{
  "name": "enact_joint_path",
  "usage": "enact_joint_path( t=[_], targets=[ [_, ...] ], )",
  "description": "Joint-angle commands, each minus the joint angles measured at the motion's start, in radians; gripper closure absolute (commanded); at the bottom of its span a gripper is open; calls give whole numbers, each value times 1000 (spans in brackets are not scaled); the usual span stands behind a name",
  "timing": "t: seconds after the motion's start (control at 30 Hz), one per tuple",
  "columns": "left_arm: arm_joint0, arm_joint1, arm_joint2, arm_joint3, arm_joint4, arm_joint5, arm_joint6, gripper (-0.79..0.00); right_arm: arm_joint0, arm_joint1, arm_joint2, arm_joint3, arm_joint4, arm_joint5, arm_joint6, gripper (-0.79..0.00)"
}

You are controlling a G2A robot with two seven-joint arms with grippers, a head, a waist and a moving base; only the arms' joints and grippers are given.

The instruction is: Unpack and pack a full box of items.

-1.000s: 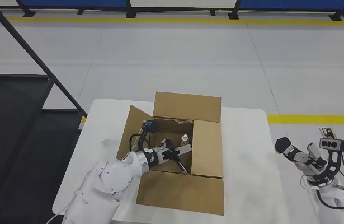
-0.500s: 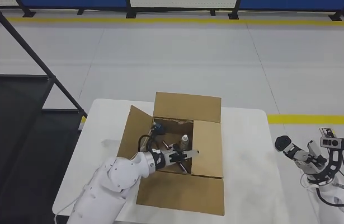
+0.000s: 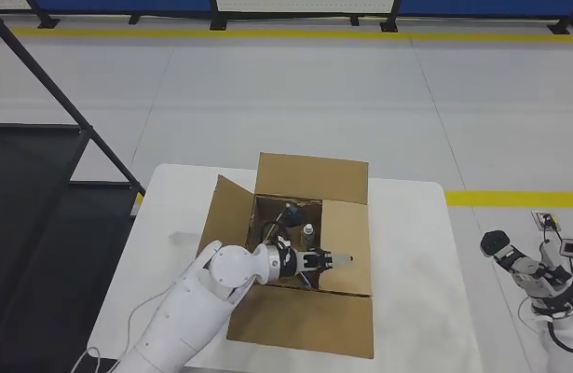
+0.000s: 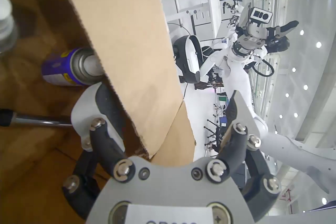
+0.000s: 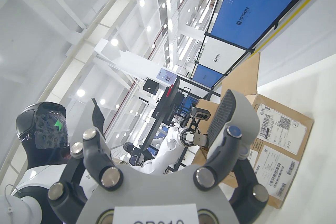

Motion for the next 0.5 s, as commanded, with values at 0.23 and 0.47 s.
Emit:
enact_joint_path(
  t=[0.23, 0.47],
  targets=[
    [-21, -14, -4, -50, -63, -63, 2, -785, 0, 3, -3, -10, -6, 6, -8, -785],
    [-56, -37, 40, -94, -40, -47, 49, -785, 11, 7, 12, 9, 23, 9, -4, -785]
  ],
)
